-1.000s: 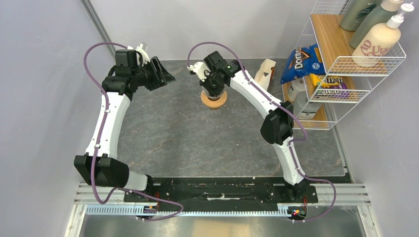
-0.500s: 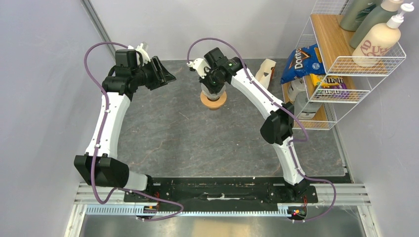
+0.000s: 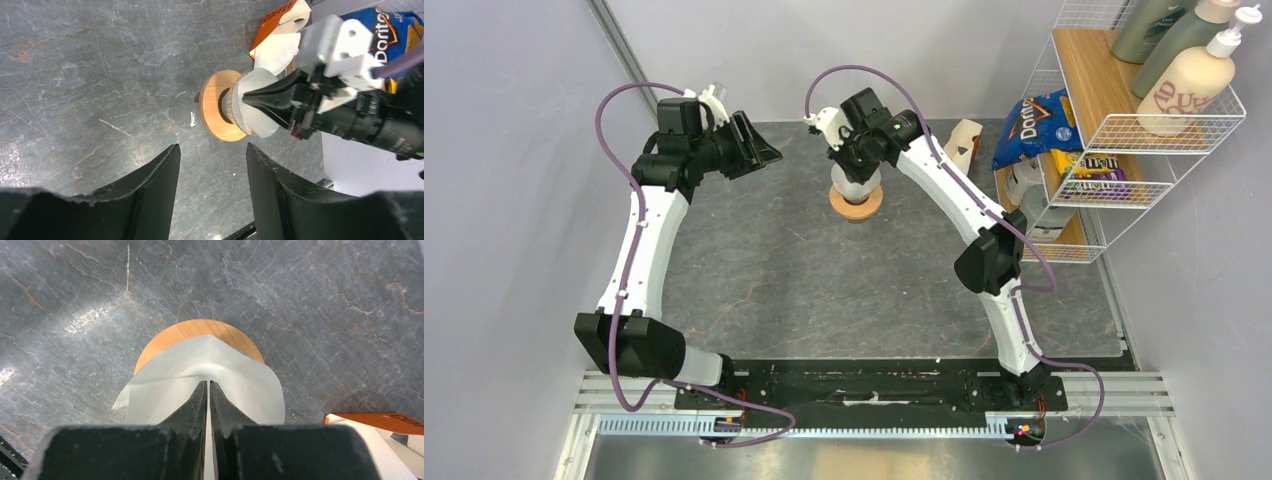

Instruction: Place the coffee filter in the dripper

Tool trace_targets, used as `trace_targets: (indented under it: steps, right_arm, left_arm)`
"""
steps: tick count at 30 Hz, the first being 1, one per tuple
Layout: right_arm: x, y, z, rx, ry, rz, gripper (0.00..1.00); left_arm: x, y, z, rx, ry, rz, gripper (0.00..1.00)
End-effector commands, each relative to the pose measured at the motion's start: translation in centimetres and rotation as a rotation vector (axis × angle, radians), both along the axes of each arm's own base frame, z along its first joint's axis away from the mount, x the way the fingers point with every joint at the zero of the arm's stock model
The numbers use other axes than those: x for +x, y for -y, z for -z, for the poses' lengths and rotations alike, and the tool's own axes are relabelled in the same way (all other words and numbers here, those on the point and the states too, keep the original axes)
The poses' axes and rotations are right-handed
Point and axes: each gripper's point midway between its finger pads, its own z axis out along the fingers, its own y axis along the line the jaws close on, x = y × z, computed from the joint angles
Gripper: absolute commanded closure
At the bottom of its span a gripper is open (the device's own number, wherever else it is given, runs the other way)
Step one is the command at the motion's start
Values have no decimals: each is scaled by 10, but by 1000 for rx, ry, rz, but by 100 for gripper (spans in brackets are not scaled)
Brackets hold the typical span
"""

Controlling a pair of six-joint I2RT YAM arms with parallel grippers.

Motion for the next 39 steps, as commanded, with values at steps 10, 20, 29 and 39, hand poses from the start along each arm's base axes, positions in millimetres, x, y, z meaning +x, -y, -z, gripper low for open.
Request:
trace_targets:
  steps: [10,20,29,39]
  right_arm:
    - [-9,10,-156,317,257,59,88]
    - [-26,68,-199,436,290,189,84]
    - [-60,121,-158,493,211,322,73]
    - [-94,136,-92,515,110,394,13]
  left_arm:
    - [12,-1,-22,102,126,110,12]
    - [18,-16,-27,250,124,144,9]
    - [29,-30,-33,376,134,152,7]
    - [25,-32,22,518,1,234,6]
